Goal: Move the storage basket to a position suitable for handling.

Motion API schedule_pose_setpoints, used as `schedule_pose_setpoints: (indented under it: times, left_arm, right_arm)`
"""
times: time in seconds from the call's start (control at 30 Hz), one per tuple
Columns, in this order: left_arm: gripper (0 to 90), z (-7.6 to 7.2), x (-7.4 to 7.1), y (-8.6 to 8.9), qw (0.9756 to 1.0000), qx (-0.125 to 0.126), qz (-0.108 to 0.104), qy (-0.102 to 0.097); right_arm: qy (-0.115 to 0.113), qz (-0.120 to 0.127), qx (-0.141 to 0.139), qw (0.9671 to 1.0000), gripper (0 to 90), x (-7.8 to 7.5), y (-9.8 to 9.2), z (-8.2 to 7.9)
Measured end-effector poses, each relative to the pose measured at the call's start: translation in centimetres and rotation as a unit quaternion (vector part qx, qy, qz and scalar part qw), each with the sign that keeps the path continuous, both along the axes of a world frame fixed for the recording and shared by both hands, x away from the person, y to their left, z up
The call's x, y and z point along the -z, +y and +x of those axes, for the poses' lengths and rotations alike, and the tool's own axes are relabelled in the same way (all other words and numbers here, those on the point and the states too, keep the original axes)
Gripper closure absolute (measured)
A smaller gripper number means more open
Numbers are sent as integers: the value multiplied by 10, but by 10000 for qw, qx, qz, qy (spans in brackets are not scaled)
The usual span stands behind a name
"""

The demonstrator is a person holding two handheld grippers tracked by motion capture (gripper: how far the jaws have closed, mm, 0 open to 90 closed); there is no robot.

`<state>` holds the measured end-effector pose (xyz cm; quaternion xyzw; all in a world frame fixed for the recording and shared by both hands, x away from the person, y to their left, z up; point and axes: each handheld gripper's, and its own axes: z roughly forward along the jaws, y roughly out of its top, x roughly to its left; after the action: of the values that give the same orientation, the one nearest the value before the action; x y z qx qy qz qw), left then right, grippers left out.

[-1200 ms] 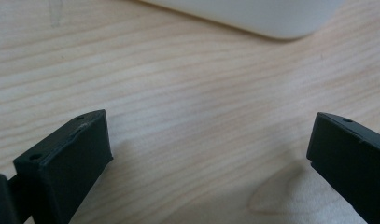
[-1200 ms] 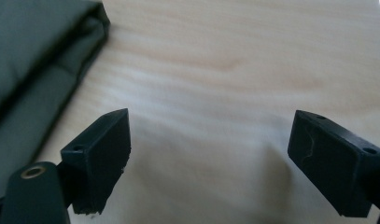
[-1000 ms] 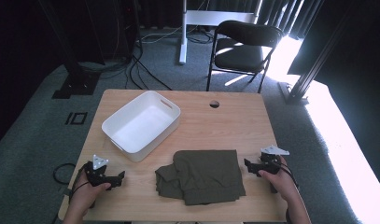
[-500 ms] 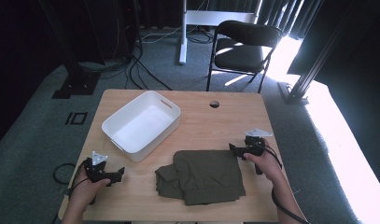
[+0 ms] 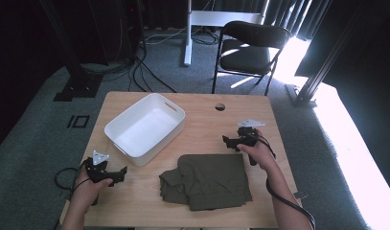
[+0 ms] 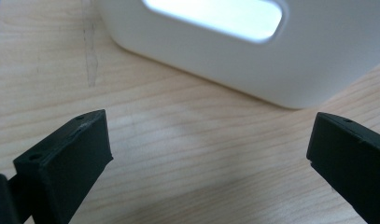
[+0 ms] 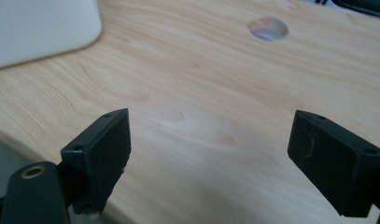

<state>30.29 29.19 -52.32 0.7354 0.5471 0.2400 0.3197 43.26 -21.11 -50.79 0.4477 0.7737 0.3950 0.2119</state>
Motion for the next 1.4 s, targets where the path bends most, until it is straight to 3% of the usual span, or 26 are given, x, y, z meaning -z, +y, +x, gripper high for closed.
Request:
schedule_pose_setpoints:
  times: [0.37, 0.57, 0.83, 1.0, 1.17, 1.27, 1.33, 1.4]
  left_arm:
    - [10, 3, -18, 3, 9996, -105, -179, -174]
    - [10, 4, -25, 4, 9990, -158, -314, -259]
    - [10, 10, -46, 3, 9979, -226, -413, -441]
    - [10, 17, -52, -2, 9964, -304, -585, -542]
    - [10, 24, -49, -7, 9965, -381, -576, -478]
    - [16, 27, -47, -8, 9961, -501, -565, -461]
    - [96, 29, -45, -8, 9960, -590, -513, -443]
    - [128, 30, -43, -8, 9954, -595, -599, -457]
  right_arm:
    - [-118, 206, -355, 9991, 139, -6, 45, 23]
    - [-267, 239, -548, 9979, 140, -21, 72, 35]
    - [-478, 252, -811, 9952, 142, -39, 115, 58]
    - [-484, 219, -800, 9954, 142, -40, 136, 70]
    - [-498, 120, -796, 9955, 159, -35, 153, 80]
    - [-524, 89, -702, 9961, 247, -31, 160, 85]
    - [-495, 108, -584, 9970, 380, -29, 164, 88]
    - [-394, 235, -579, 9973, 487, -26, 166, 90]
